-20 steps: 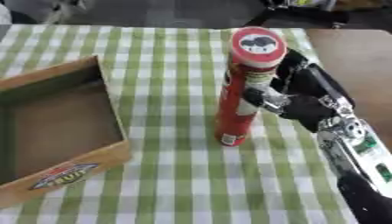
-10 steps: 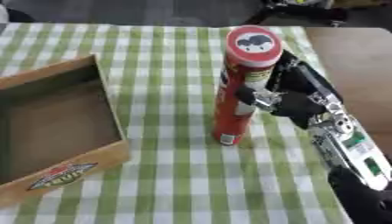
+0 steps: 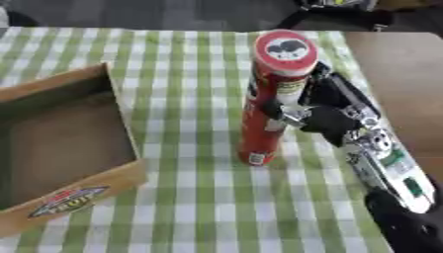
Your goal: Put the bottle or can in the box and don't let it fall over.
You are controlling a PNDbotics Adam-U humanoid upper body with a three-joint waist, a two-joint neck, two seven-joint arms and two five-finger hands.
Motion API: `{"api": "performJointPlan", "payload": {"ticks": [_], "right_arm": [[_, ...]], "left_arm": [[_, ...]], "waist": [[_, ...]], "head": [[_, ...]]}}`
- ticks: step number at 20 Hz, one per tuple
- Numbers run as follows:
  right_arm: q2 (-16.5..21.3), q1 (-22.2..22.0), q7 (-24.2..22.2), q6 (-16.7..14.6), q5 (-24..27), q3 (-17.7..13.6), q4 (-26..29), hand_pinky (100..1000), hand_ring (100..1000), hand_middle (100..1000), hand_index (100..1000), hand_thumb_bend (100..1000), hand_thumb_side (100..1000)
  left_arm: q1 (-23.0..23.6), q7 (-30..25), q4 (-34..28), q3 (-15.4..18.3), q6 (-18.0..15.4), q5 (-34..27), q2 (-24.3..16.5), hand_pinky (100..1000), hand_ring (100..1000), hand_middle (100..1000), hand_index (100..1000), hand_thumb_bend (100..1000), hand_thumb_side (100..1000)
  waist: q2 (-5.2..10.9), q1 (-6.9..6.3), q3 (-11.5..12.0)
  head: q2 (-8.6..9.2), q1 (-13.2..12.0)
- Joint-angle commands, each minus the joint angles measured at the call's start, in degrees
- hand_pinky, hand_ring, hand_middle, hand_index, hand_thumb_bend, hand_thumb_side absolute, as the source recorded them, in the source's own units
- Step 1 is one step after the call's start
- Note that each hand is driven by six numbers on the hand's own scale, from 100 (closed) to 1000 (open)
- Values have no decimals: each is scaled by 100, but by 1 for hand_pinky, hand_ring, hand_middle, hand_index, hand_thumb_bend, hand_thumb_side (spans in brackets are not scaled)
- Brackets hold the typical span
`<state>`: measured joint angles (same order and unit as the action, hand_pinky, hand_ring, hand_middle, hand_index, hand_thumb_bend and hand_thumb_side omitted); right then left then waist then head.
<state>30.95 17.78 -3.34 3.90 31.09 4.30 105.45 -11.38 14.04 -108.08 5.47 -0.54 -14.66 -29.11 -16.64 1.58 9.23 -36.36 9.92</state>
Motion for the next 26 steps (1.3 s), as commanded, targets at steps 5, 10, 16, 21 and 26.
{"api": "performJointPlan", "payload": {"ticks": [5, 10, 16, 21, 26], "right_arm": [[44, 112, -4, -22, 69, 18, 78, 805, 910, 892, 869, 652, 100], [10, 167, 23, -22, 102, 48, 24, 801, 900, 881, 855, 649, 100], [-1, 225, 33, -30, 112, 79, -14, 798, 899, 875, 853, 648, 100], [-31, 285, 60, -22, 109, 104, -75, 796, 897, 872, 851, 646, 100], [-75, 386, 96, -26, 164, 143, -156, 794, 890, 866, 848, 642, 100]], "left_arm": [[-60, -27, -63, 14, -5, -16, -53, 824, 914, 799, 859, 548, 412], [-64, -33, -62, 13, -6, -18, -45, 824, 913, 799, 859, 545, 414], [-65, -40, -57, 12, -5, -22, -41, 825, 914, 799, 859, 542, 415], [-70, -47, -55, 8, -6, -27, -32, 826, 913, 800, 859, 538, 418], [-76, -53, -56, 8, -7, -27, -26, 826, 913, 800, 859, 535, 419]], "waist": [[42, -6, 23], [30, -2, 35], [24, 1, 43], [9, 3, 46], [-9, 8, 63]], "head": [[99, 21], [111, 25], [118, 38], [138, 42], [161, 49]]}}
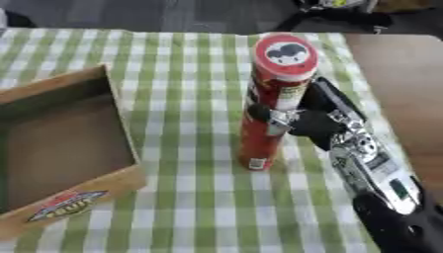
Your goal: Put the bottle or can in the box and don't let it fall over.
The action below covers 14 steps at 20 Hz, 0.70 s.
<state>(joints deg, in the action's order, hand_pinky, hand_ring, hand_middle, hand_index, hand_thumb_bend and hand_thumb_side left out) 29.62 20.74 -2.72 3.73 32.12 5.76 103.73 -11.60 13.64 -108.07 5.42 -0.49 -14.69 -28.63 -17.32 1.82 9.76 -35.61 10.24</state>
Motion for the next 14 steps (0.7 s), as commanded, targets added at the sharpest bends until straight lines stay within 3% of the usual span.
{"api": "performJointPlan", "payload": {"ticks": [1, 10, 14], "right_arm": [[49, 107, 42, -9, 76, 4, 0, 792, 885, 863, 847, 640, 100], [10, 212, 68, -48, 300, 71, -44, 762, 817, 811, 815, 606, 100], [-7, 248, 127, -74, 442, 91, -73, 654, 652, 656, 707, 487, 100]], "left_arm": [[-55, -14, -57, 13, -10, -23, -73, 826, 913, 800, 859, 534, 419], [-73, -36, -58, 7, -14, -27, -63, 828, 913, 801, 859, 531, 422], [-81, -46, -62, 9, -16, -24, -64, 829, 913, 801, 859, 528, 423]], "waist": [[56, -15, 14], [47, -3, 26], [46, -6, 28]], "head": [[90, 18], [89, 11], [93, 9]]}}
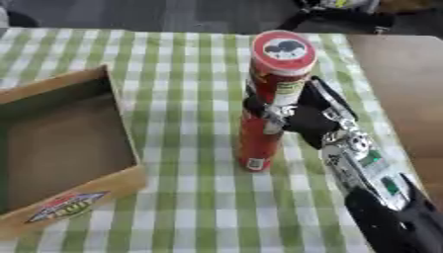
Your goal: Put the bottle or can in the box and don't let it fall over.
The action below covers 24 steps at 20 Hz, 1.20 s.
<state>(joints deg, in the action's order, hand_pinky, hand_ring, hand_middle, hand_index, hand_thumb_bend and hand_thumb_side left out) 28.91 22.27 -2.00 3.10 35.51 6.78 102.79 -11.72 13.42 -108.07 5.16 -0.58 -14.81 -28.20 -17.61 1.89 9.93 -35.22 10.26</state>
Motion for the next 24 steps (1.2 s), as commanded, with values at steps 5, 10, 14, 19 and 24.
{"api": "performJointPlan", "payload": {"ticks": [5, 10, 14, 19, 24], "right_arm": [[59, 108, 134, -97, 370, 21, 45, 490, 505, 508, 579, 365, 100], [84, 99, 155, -274, 632, 16, 144, 404, 435, 434, 495, 290, 100], [152, 105, 270, -372, 552, -23, 328, 409, 427, 426, 484, 296, 100], [371, 218, 455, -269, 358, -38, 898, 414, 431, 431, 488, 327, 100], [735, 777, 384, -127, 459, 82, 1172, 421, 439, 438, 495, 377, 100]], "left_arm": [[-76, -26, -62, 40, -9, -12, -103, 829, 913, 801, 859, 524, 424], [-76, -29, -62, 43, -10, -9, -101, 830, 913, 801, 856, 518, 424], [-69, -36, -62, 49, -14, -6, -102, 831, 913, 801, 856, 517, 424], [-57, -32, -64, 60, -20, -7, -114, 831, 913, 801, 857, 517, 423], [-49, -45, -64, 43, -17, -7, -145, 831, 912, 800, 857, 518, 422]], "waist": [[79, -10, 14], [84, -6, 7], [97, -6, 2], [132, -1, -12], [183, 3, -3]], "head": [[49, 5], [40, -13], [30, -26], [35, -28], [1, 31]]}}
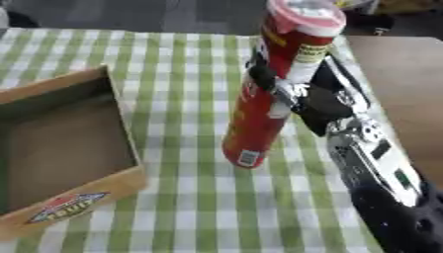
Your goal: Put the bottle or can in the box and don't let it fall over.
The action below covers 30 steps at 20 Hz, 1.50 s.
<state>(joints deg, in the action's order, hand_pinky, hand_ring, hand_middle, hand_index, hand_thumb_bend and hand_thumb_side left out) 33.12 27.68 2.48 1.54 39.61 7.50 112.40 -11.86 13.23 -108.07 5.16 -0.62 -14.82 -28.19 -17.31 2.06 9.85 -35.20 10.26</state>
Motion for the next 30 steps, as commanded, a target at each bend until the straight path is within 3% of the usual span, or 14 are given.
{"api": "performJointPlan", "payload": {"ticks": [1, 8, 12, 17, 24, 30], "right_arm": [[385, 370, -126, 32, 73, 46, 215, 422, 439, 439, 496, 381, 100], [535, 1366, -86, 511, 181, 425, 178, 431, 447, 447, 503, 408, 100], [395, 1968, 59, 856, -25, 625, -63, 438, 451, 451, 506, 443, 100], [149, 2700, -88, 1132, -498, 930, -488, 446, 454, 454, 509, 465, 100], [-204, 3121, 70, 1097, -1043, 1242, -979, 463, 462, 463, 519, 477, 100], [-432, 3321, 230, 1149, -1190, 1502, -1323, 464, 462, 463, 519, 471, 100]], "left_arm": [[-33, -31, -62, 36, -9, -5, -150, 831, 912, 800, 857, 518, 422], [-88, -71, -59, -13, -5, -34, -129, 832, 911, 799, 857, 519, 421], [-165, -105, -62, -52, -1, -61, -93, 832, 911, 799, 857, 520, 421], [-253, -141, -47, -89, 8, -96, -32, 832, 910, 799, 857, 519, 422], [-325, -87, -1, -54, 10, -152, 22, 833, 909, 798, 857, 523, 420], [-481, -86, 217, -96, 55, -233, 103, 833, 910, 799, 858, 520, 425]], "waist": [[163, -11, 13], [172, 29, 133], [138, 61, 268], [95, 105, 385], [39, 129, 612], [20, 121, 869]], "head": [[-7, 47], [-11, 210], [-2, 389], [16, 552], [3, 865], [-53, 1153]]}}
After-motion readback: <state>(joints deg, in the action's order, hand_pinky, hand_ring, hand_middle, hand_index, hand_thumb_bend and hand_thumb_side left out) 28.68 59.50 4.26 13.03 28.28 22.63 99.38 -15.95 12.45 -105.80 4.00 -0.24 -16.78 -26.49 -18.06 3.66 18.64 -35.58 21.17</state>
